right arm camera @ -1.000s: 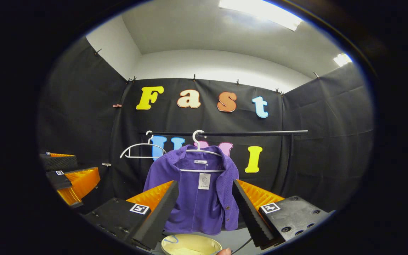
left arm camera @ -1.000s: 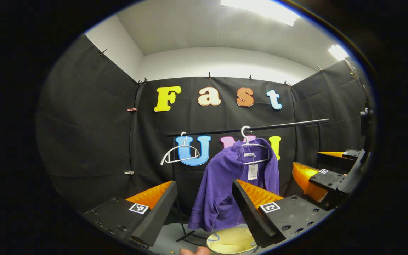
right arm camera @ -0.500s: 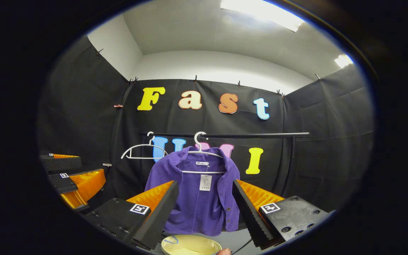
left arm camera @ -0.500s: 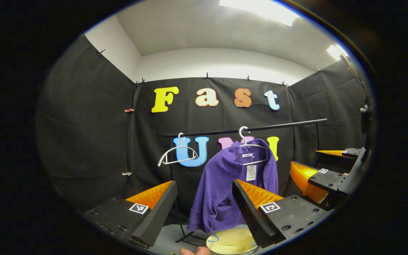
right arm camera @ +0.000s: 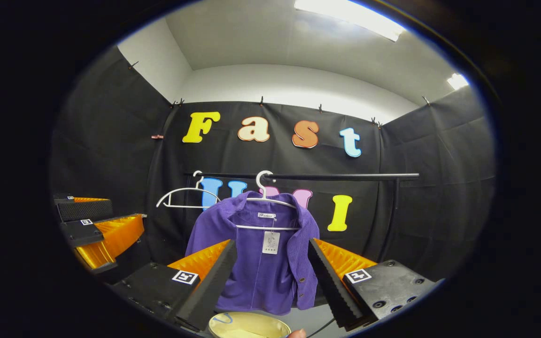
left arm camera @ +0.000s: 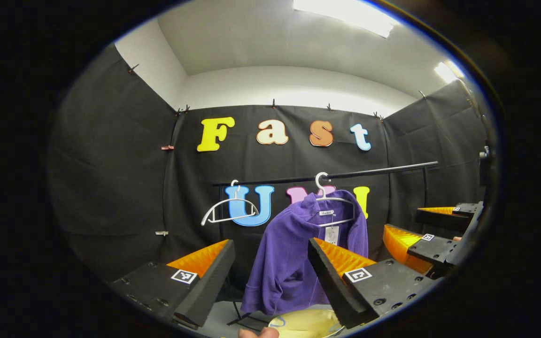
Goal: Grasp the clothes on the hanger with both hands and then place them into the laundry hamper below.
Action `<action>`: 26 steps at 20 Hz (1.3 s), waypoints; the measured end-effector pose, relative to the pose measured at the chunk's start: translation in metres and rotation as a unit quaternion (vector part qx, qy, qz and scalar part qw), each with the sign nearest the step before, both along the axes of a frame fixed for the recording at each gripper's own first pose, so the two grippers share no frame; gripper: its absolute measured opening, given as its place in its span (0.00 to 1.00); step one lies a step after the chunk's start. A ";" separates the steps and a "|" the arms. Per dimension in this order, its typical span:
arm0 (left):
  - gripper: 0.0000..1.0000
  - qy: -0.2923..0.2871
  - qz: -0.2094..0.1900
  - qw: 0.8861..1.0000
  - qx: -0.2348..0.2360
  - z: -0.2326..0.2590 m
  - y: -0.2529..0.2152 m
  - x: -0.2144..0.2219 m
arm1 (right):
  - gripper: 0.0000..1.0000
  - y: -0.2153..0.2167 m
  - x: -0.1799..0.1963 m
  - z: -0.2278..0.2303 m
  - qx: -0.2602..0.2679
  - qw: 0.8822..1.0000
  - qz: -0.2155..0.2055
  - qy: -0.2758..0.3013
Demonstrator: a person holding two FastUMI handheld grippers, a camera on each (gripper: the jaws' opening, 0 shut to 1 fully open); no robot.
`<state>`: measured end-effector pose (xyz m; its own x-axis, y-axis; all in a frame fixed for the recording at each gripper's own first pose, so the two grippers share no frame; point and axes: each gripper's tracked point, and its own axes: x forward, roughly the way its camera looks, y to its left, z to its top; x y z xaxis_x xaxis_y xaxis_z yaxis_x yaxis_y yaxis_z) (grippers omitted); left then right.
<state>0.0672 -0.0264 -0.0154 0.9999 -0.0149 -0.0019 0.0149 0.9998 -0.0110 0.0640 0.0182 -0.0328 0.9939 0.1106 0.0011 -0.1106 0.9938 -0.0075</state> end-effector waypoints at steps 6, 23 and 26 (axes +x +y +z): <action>0.98 0.000 0.003 1.000 0.010 -0.016 -0.038 0.071 | 0.98 -0.040 0.096 -0.024 0.013 1.000 -0.027 -0.004; 0.98 0.005 0.069 0.996 0.049 -0.059 -0.093 0.187 | 0.46 -0.055 0.280 -0.099 0.007 0.998 -0.056 -0.001; 0.98 0.003 0.075 0.996 0.046 -0.064 -0.094 0.209 | 0.08 -0.057 0.275 -0.097 0.010 0.999 -0.035 -0.003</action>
